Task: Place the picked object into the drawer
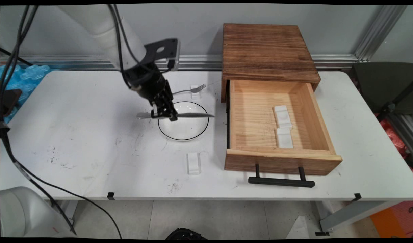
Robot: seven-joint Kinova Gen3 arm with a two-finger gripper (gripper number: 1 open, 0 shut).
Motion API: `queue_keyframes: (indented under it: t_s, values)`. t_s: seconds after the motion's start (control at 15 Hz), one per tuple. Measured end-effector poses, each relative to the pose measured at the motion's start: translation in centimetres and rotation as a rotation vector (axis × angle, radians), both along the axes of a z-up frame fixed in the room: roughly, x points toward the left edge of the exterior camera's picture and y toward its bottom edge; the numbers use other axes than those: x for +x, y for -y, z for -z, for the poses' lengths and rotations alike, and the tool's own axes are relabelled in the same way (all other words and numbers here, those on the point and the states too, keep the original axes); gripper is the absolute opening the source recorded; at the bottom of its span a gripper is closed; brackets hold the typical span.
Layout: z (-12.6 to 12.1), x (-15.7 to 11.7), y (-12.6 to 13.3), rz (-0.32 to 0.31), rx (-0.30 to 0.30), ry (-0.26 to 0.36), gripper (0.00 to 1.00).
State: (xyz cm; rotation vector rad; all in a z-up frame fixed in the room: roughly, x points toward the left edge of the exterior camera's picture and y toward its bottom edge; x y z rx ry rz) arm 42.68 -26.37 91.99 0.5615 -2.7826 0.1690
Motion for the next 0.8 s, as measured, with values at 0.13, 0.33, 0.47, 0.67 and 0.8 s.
queue_keyframes:
  t_s: [0.13, 0.33, 0.47, 0.67, 0.8]
  values:
    - [-1.4, -0.6, 0.9, 0.009, -0.006, -0.002, 0.0]
    - [-3.5, -2.8, 2.9, 0.017, -0.028, -0.023, 0.0]
    - [-4.4, -4.2, 4.0, 0.017, -0.043, -0.038, 0.0]
    - [-5.4, -7.5, 6.3, 0.021, -0.074, -0.071, 0.0]
    - [-5.6, -8.9, 7.1, 0.021, -0.083, -0.087, 0.0]
